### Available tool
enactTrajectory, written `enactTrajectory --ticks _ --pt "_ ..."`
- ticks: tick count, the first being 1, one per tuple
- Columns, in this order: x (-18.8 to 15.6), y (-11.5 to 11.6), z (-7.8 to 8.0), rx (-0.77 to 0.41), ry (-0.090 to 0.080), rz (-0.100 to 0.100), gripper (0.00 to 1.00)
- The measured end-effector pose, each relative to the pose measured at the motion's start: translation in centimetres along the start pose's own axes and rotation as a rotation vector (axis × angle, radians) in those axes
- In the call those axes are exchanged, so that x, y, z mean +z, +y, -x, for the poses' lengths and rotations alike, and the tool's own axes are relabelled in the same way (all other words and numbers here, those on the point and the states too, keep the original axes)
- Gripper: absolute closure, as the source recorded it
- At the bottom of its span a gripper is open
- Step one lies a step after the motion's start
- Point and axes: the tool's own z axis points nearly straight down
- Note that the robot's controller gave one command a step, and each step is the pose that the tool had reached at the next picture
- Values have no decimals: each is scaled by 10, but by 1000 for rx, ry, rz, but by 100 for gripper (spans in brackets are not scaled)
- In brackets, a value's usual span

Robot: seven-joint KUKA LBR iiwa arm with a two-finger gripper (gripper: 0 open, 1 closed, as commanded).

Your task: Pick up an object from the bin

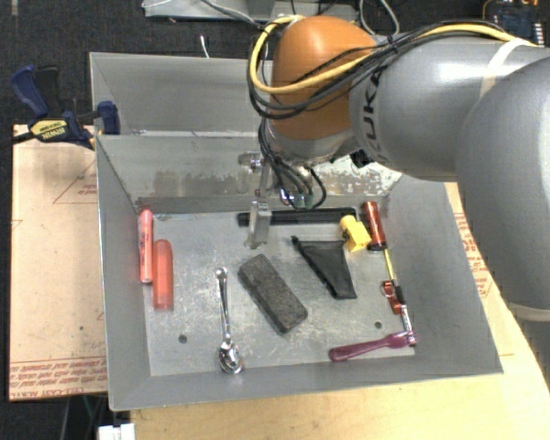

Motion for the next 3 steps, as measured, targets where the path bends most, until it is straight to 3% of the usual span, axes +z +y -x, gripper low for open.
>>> enactTrajectory --ticks 1,2,3 --pt "-5 -1 1 3 -7 1 0" --pt "99 -48 -63 50 -5 5 0" --pt "69 -75 7 123 -26 6 0"
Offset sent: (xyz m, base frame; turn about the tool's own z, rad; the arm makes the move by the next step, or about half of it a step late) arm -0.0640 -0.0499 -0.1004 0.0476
